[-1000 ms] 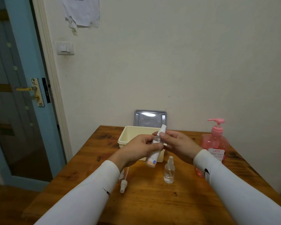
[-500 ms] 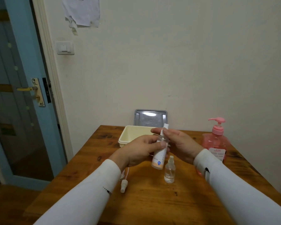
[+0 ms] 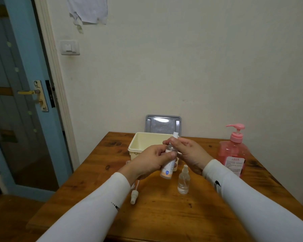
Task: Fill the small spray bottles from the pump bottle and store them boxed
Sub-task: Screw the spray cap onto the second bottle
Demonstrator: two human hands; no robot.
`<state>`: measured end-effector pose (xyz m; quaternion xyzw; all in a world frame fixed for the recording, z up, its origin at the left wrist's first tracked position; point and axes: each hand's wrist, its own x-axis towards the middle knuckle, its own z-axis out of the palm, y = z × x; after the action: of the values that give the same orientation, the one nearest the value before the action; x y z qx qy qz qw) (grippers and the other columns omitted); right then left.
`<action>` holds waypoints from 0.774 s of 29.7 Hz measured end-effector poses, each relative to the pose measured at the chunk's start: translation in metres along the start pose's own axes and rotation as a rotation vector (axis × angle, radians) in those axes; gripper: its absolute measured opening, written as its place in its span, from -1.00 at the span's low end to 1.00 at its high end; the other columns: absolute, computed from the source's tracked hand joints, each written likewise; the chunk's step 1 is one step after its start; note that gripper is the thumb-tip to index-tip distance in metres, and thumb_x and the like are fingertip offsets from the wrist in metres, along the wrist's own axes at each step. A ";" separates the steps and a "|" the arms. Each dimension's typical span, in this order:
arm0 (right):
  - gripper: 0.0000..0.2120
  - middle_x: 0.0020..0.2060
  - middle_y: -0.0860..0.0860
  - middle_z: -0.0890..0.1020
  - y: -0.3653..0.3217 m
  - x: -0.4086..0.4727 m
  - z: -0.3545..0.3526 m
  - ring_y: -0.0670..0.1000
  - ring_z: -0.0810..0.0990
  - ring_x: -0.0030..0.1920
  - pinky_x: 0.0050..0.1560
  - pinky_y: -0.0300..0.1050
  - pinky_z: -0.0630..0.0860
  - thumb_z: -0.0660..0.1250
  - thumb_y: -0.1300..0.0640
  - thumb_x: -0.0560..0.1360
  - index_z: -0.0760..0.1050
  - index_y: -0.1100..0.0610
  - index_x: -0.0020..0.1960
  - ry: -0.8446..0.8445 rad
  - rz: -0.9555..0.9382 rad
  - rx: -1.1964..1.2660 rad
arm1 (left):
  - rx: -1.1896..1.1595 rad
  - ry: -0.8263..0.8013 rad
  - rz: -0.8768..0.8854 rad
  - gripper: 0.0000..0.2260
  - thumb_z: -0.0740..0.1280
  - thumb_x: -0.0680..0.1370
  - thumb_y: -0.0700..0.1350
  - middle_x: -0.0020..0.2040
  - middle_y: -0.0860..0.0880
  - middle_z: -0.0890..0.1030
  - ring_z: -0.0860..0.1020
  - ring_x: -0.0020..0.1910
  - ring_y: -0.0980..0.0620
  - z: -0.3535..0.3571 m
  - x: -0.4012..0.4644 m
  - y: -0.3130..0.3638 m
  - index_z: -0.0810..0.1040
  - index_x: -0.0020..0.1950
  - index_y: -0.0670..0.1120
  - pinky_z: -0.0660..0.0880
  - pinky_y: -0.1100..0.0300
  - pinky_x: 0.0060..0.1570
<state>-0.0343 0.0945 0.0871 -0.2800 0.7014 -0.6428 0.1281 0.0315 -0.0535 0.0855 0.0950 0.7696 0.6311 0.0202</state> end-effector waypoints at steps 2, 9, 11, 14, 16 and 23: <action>-0.63 0.02 0.14 0.67 0.002 0.001 0.002 0.11 0.61 0.12 0.23 0.07 0.50 0.22 -0.06 0.55 0.58 0.20 0.12 0.039 0.000 -0.034 | 0.113 0.059 0.029 -0.82 0.28 0.60 -0.05 0.01 0.02 0.64 0.62 0.00 0.11 0.002 0.001 -0.003 0.51 0.18 -0.02 0.56 0.30 -0.08; -0.66 -0.01 0.07 0.67 0.009 0.000 0.007 0.02 0.60 0.08 0.16 -0.04 0.50 0.21 -0.09 0.56 0.60 0.11 0.11 0.092 -0.028 -0.215 | 0.206 0.159 0.043 -0.79 0.31 0.57 0.00 0.03 0.02 0.63 0.61 0.02 0.09 0.000 0.004 -0.016 0.50 0.20 0.02 0.56 0.23 0.01; -0.67 0.00 0.02 0.67 0.010 -0.001 0.006 -0.04 0.59 0.07 0.08 -0.18 0.49 0.22 -0.11 0.55 0.59 0.08 0.12 0.093 -0.033 -0.239 | 0.196 0.189 0.031 -0.77 0.33 0.56 0.01 0.04 0.03 0.63 0.60 0.01 0.11 -0.001 0.005 -0.021 0.49 0.20 0.02 0.55 0.27 -0.04; -0.62 0.07 -0.07 0.64 0.013 -0.002 0.002 -0.11 0.56 0.11 0.02 -0.32 0.44 0.24 -0.10 0.54 0.55 0.08 0.23 0.191 -0.061 -0.265 | 0.181 0.246 -0.011 -0.75 0.36 0.54 0.01 0.06 0.04 0.62 0.59 0.02 0.12 -0.001 0.010 -0.033 0.47 0.19 0.03 0.52 0.28 -0.06; -0.64 0.08 -0.10 0.61 0.016 -0.003 -0.004 -0.09 0.54 0.14 0.06 -0.26 0.45 0.24 -0.12 0.54 0.53 0.05 0.23 0.298 -0.100 -0.334 | 0.187 0.285 -0.053 -0.72 0.39 0.52 0.01 0.09 0.03 0.60 0.57 0.06 0.08 -0.001 0.014 -0.044 0.46 0.19 0.04 0.53 0.17 0.05; -0.48 0.36 -0.03 0.45 0.027 -0.006 -0.023 -0.01 0.40 0.35 0.31 -0.06 0.34 0.15 -0.24 0.53 0.40 0.01 0.38 0.258 -0.066 -0.699 | 0.284 0.393 -0.184 -0.79 0.37 0.54 -0.04 0.08 0.01 0.56 0.54 0.06 0.03 0.010 0.021 -0.086 0.43 0.13 0.02 0.51 0.06 0.13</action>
<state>-0.0476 0.1177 0.0633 -0.2457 0.8796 -0.3984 -0.0855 0.0020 -0.0563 0.0013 -0.0980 0.8449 0.5188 -0.0863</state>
